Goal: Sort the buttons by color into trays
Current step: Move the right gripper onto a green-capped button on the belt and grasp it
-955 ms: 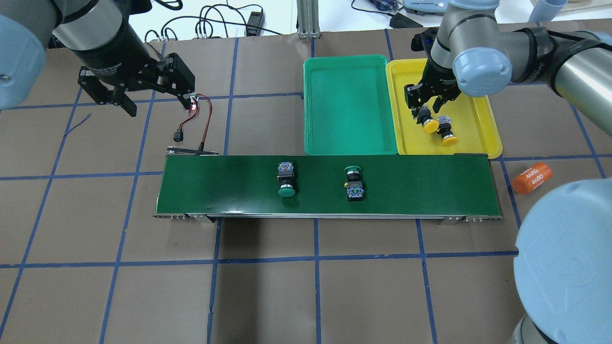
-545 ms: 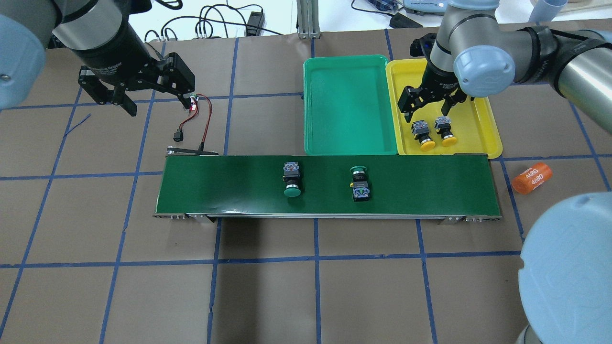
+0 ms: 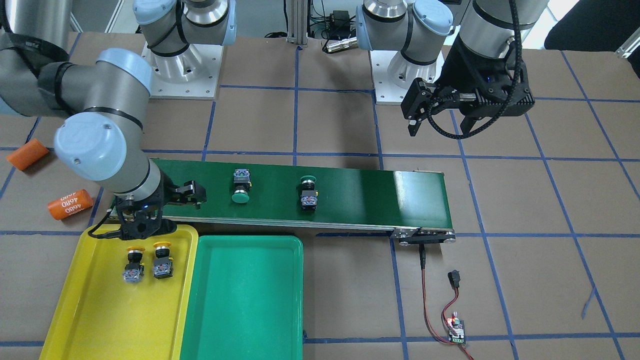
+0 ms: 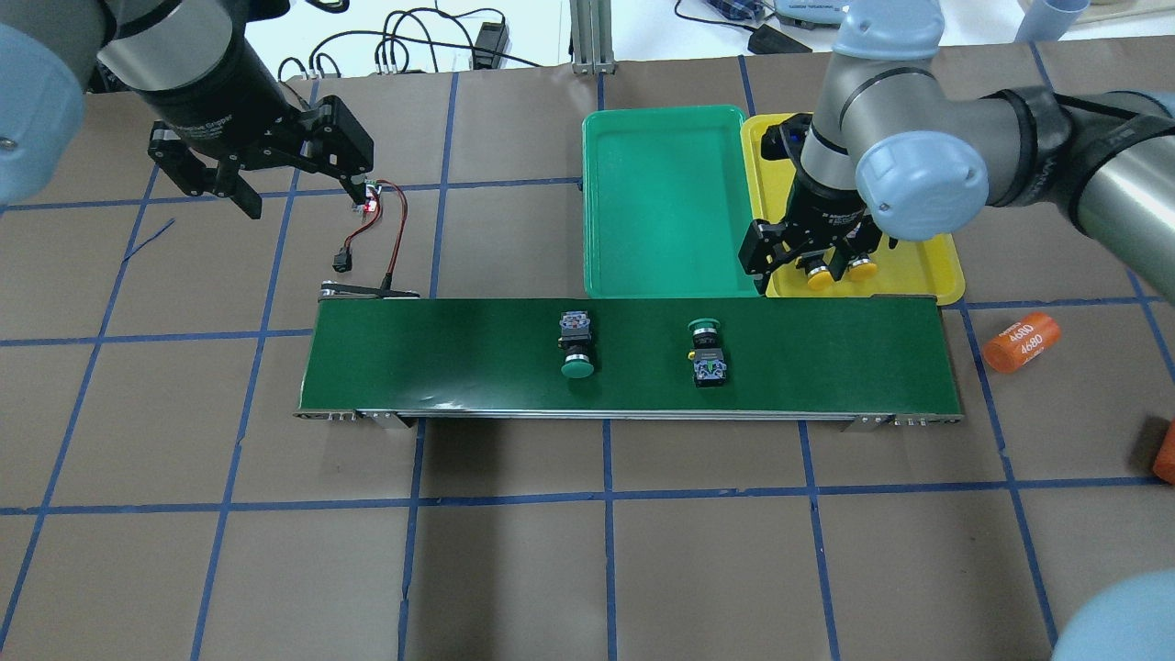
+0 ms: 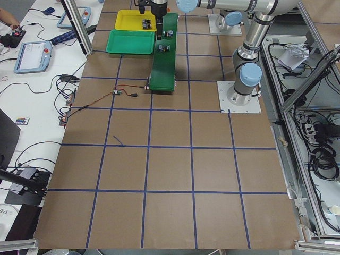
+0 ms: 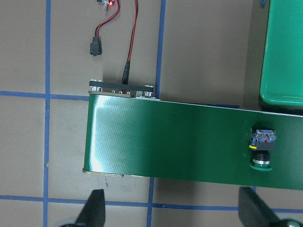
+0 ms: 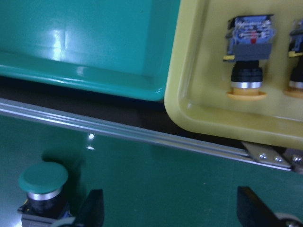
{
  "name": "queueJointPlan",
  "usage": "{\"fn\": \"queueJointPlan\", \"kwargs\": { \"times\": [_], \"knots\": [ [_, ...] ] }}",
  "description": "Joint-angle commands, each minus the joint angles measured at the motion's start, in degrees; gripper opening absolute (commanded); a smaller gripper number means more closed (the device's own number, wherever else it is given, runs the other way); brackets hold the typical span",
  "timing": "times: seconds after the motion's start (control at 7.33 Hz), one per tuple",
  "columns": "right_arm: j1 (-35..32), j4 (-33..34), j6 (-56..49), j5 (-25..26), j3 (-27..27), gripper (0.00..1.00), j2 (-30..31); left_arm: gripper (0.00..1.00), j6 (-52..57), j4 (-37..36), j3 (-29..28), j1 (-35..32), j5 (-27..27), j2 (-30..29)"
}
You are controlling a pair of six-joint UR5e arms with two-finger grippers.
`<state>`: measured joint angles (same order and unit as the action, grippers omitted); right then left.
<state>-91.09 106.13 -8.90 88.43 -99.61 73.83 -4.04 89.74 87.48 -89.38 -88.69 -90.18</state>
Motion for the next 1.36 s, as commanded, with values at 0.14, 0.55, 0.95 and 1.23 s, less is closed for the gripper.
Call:
{"fn": "queueJointPlan", "kwargs": {
  "times": [0.14,0.55,0.95,1.23],
  "knots": [
    [-5.13,5.02,6.6,0.08,-6.11,1.0,1.49,1.0,0.0,0.0,-0.55,0.09,-0.17,-0.17],
    [-6.64,8.3,7.15,-0.01,-11.74,1.0,3.42,1.0,-0.09,0.0,0.32,-0.09,-0.26,0.09],
    [-6.73,10.06,7.23,-0.1,-13.41,0.97,3.51,1.0,-0.26,0.09,-0.11,-0.09,-0.26,-0.08],
    [-6.73,11.37,7.23,-0.1,-13.77,0.94,3.34,1.0,-0.18,0.0,0.06,0.0,-0.17,0.0]
  ]
}}
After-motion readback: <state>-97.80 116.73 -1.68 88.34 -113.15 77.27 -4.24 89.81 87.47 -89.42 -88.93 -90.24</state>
